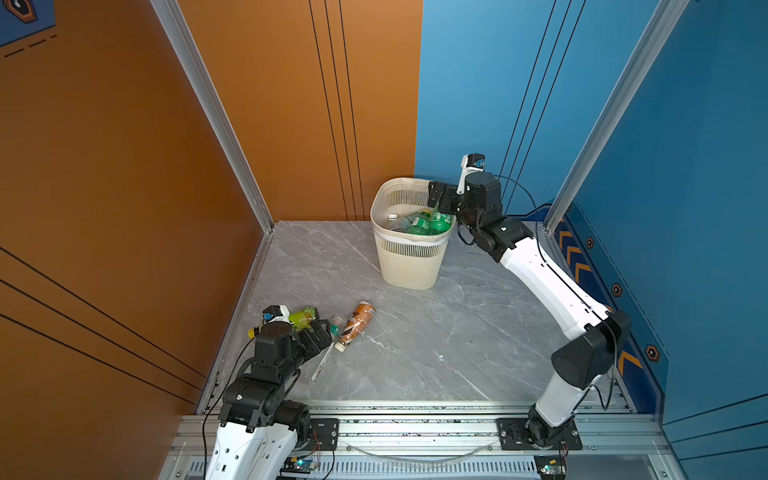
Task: Put the plastic bottles in the bin
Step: 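Open the right gripper to drop the green bottle into the wastebasket, then withdraw the right gripper while the left gripper grasps the green-labelled clear water bottle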
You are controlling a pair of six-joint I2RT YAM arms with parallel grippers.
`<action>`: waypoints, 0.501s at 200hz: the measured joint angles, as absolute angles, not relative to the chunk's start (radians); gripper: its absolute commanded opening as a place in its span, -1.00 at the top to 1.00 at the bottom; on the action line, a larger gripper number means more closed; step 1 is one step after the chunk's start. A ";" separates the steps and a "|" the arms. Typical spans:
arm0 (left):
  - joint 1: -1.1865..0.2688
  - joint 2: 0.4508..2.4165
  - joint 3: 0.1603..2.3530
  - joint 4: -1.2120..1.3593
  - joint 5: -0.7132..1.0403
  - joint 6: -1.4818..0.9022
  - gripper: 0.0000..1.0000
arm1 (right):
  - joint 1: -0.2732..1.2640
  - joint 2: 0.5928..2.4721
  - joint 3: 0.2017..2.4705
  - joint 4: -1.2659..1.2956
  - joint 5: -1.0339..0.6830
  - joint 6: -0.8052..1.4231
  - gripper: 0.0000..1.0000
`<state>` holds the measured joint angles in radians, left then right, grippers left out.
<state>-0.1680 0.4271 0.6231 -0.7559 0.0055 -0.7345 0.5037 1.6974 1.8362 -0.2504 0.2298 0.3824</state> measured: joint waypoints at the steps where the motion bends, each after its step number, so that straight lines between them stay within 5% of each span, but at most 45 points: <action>1: -0.168 0.427 0.623 -0.756 0.006 -0.734 -0.96 | 0.504 1.692 1.831 -0.249 0.231 0.382 -0.99; 62: -0.165 0.451 0.623 -0.777 0.009 -0.716 -0.96 | 0.513 1.057 1.162 -0.156 0.252 0.451 -0.99; 100: -0.165 0.519 0.636 -0.805 0.007 -0.699 -0.92 | 0.493 0.958 0.909 -0.214 0.259 0.551 -0.99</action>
